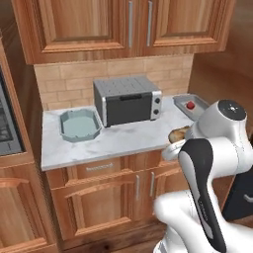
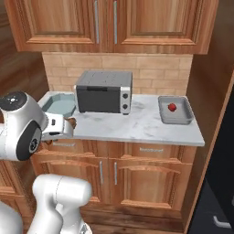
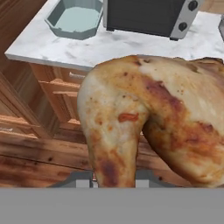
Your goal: Place one bell pepper and one chicken drumstick in each tupperware on the nearby counter, to pack two identical lunches.
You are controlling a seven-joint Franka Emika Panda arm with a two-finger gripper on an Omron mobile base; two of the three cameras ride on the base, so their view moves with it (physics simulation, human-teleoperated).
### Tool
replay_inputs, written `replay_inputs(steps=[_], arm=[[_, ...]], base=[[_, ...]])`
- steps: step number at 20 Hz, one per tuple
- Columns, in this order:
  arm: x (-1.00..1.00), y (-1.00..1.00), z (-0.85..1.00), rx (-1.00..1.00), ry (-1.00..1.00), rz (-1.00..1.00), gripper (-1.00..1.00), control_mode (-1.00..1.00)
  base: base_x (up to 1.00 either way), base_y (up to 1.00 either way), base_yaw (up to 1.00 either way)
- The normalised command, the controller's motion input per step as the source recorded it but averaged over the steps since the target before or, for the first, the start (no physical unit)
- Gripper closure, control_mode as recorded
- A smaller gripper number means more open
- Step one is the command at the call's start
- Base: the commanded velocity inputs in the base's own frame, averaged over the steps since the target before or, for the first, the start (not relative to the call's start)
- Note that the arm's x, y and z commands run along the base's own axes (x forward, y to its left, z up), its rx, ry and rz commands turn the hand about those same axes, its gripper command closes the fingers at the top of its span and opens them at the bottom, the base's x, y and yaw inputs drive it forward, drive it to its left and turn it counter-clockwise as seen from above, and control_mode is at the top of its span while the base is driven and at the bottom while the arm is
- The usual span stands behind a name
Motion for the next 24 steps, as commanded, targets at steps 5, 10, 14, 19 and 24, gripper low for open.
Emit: replay_inputs(steps=[5,10,14,19,24], arm=[[0.00,0.00,0.00,0.00,0.00,0.00,1.00,1.00],[0.00,0.00,0.00,0.00,0.00,0.00,1.00,1.00],[0.00,0.00,0.00,0.00,0.00,0.00,1.00,1.00],[0.00,0.00,0.00,0.00,0.00,0.00,1.00,1.00],[0.00,0.00,0.00,0.00,0.00,0.00,1.00,1.00]], base=[[0.30,0.25,0.19],[0.12,0.32,0.20],[0.37,0.43,0.15],[0.77,0.43,0.09],[0.82,0.29,0.04]])
